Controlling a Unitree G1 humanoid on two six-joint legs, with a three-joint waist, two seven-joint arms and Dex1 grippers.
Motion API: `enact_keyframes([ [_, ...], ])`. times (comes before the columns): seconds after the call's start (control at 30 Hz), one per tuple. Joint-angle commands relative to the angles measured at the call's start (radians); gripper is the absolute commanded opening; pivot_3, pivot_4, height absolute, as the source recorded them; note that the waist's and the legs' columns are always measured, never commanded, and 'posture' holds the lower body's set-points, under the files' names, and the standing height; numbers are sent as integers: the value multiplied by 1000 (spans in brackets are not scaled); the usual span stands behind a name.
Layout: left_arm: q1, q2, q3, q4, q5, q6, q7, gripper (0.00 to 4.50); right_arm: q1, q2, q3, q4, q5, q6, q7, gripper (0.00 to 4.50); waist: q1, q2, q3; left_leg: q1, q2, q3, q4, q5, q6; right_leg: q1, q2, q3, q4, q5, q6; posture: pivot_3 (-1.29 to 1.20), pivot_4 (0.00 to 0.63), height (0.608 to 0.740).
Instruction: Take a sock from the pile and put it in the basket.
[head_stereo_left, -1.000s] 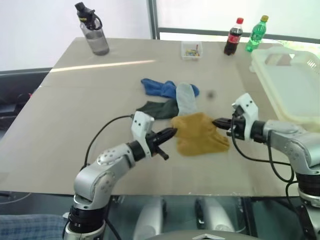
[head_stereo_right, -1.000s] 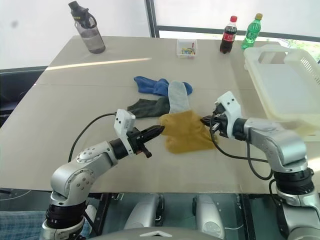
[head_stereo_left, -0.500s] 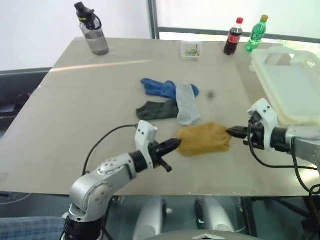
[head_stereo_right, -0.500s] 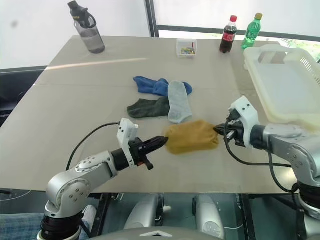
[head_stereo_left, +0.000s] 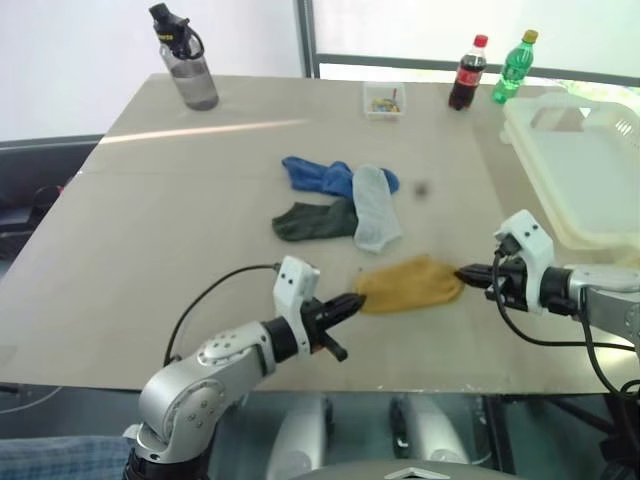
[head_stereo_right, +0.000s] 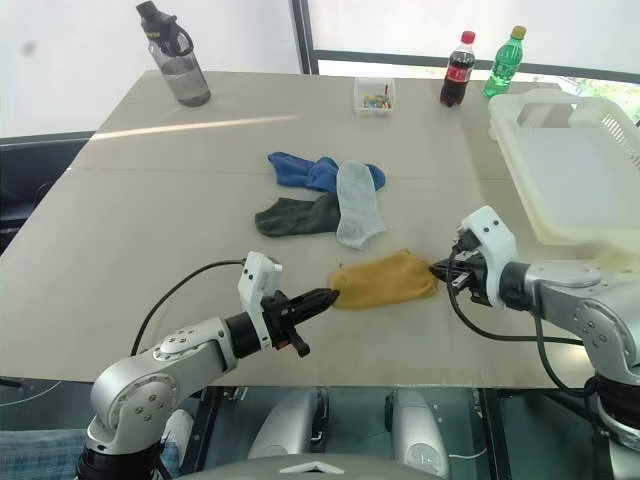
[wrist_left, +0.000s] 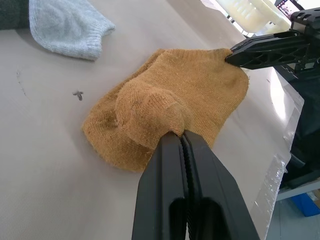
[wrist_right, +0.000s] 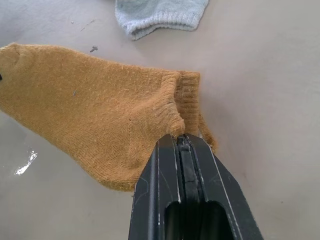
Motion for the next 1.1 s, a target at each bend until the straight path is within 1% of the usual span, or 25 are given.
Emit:
enact_keyframes([
  [0.03,-8,0,-10,-25,0,-30,1,29,-22,-20,-21,-13,2,-23,1,0,0,0,0,0,0,0,0,0,0,0,0,0,0,0,-1,0,150,740],
  [0.43,-17,8,-46,23,56,-74,-14,29,-30,-10,40,32,-44,-88,1,0,0,0,0,0,0,1,-2,0,0,0,0,0,-2,0,-1,0,150,740],
  [1.03,-10,16,-70,45,85,-81,-17,29,22,-9,52,35,-61,-118,10,0,0,0,0,0,0,1,-3,0,0,0,0,0,-2,1,-1,0,150,740],
  [1.1,-13,14,-71,48,89,-81,-17,0,20,-21,62,43,-74,-143,24,564,0,0,0,0,0,1,-3,0,0,0,0,0,-2,1,-1,0,150,740],
])
